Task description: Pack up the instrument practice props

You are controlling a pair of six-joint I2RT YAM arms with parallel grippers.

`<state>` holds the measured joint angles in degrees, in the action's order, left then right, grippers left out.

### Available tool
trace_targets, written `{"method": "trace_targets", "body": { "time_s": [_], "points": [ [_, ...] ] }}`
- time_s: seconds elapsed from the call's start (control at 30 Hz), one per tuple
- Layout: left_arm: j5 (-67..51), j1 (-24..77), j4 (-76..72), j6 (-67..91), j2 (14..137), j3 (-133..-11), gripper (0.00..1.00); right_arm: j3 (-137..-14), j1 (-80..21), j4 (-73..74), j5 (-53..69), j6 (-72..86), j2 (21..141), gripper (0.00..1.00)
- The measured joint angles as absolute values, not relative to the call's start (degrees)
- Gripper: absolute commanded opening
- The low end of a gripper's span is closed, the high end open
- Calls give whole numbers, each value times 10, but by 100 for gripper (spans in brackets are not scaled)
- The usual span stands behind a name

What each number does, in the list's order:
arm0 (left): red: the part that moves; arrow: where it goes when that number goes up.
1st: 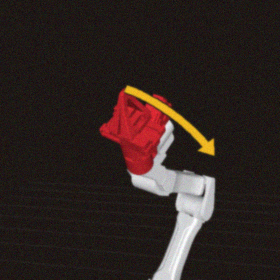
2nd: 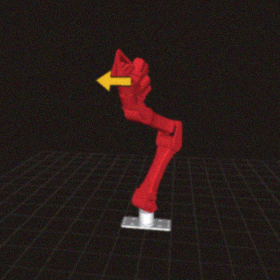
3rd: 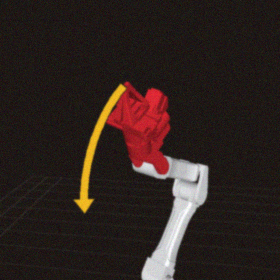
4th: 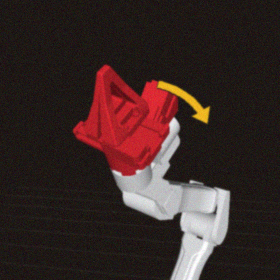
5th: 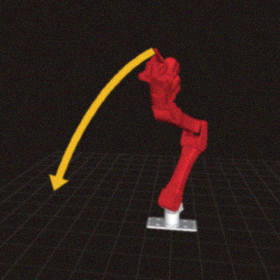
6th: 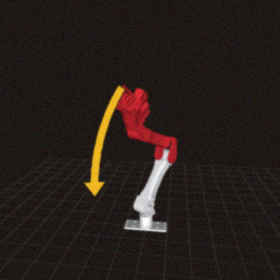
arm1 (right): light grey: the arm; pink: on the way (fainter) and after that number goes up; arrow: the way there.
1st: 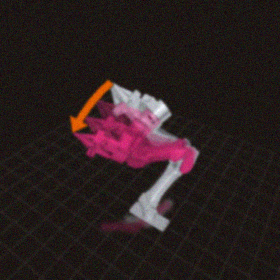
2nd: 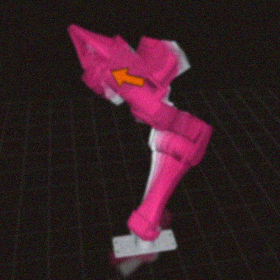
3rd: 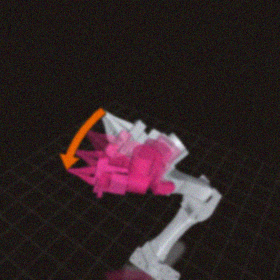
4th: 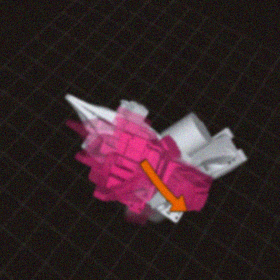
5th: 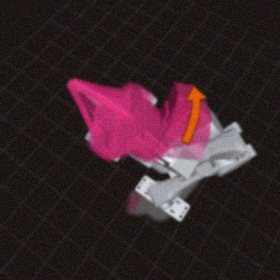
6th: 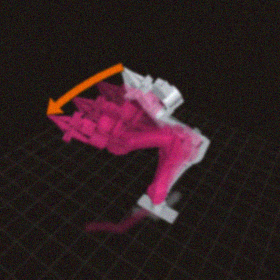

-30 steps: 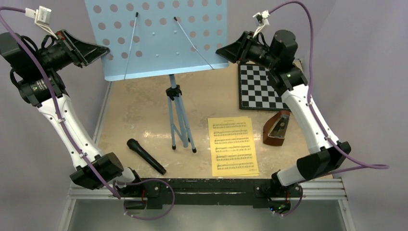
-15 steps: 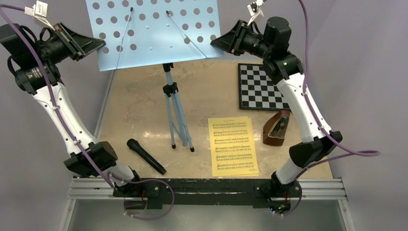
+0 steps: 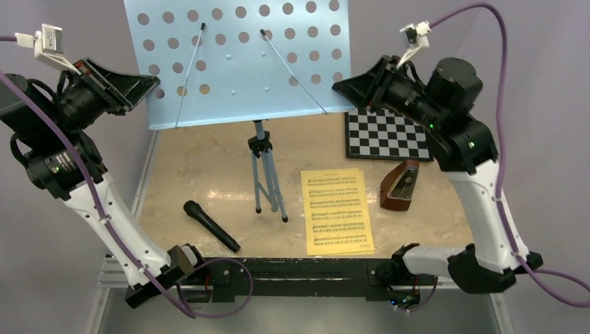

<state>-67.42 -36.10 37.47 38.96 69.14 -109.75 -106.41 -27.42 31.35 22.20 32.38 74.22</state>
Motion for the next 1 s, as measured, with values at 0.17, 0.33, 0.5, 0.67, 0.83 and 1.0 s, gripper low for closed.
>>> {"method": "trace_targets", "body": {
  "time_s": [0.17,0.33,0.5,0.67,0.83,1.0],
  "points": [
    [-675,-361,382,401,651,-1098,0,-1041,-307,338,178,294,662,0],
    [-673,-359,403,409,645,-1083,0,-1030,-314,319,172,298,647,0],
    [-665,-359,390,410,667,-987,0,-1011,-299,269,190,332,714,0],
    [-634,-359,306,420,715,-901,0,-1004,-278,166,222,362,833,0],
    [-597,-343,234,424,775,-881,0,-1018,-260,86,257,386,944,0],
    [-533,-299,193,397,830,-869,0,-1071,-237,68,284,390,1038,0]
  ]
}}
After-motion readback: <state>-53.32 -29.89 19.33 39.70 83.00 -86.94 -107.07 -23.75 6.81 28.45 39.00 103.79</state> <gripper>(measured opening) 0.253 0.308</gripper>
